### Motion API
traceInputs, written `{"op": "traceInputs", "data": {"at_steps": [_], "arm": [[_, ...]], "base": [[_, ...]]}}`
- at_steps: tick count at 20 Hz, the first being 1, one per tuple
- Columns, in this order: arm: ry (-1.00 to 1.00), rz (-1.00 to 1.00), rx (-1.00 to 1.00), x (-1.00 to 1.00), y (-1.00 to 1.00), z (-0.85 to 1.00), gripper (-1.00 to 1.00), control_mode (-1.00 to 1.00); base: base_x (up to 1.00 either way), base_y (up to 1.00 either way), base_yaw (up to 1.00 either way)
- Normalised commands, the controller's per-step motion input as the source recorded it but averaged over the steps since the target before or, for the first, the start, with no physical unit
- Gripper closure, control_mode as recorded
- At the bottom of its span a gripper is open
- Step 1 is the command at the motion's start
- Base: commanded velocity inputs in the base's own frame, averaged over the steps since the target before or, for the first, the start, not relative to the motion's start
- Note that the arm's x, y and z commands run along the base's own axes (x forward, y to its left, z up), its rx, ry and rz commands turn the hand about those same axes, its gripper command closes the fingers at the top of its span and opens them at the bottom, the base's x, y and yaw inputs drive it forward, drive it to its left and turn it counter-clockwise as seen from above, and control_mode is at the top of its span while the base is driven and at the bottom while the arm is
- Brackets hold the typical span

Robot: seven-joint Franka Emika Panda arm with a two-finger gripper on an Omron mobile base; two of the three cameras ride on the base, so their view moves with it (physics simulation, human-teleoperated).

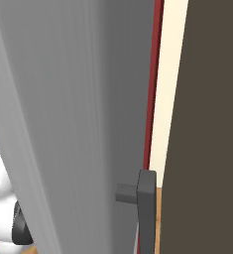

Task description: Take the cheese, shrimp, and mushroom from the fridge and place them on the plate on the dining counter to create an appetizer plate.

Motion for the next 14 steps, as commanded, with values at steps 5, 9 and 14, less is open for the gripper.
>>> {"op": "traceInputs", "data": {"at_steps": [5,9,14], "arm": [[-0.01,0.0,0.0,-0.18,0.0,0.0,-1.0,-1.0],[-0.13,0.0,-0.01,-0.26,0.26,0.04,-1.0,-1.0],[-0.26,0.0,0.0,-0.12,0.22,0.18,-1.0,-1.0]], "base": [[0.0,0.0,0.0],[0.0,0.0,0.0],[0.0,0.0,0.0]]}}
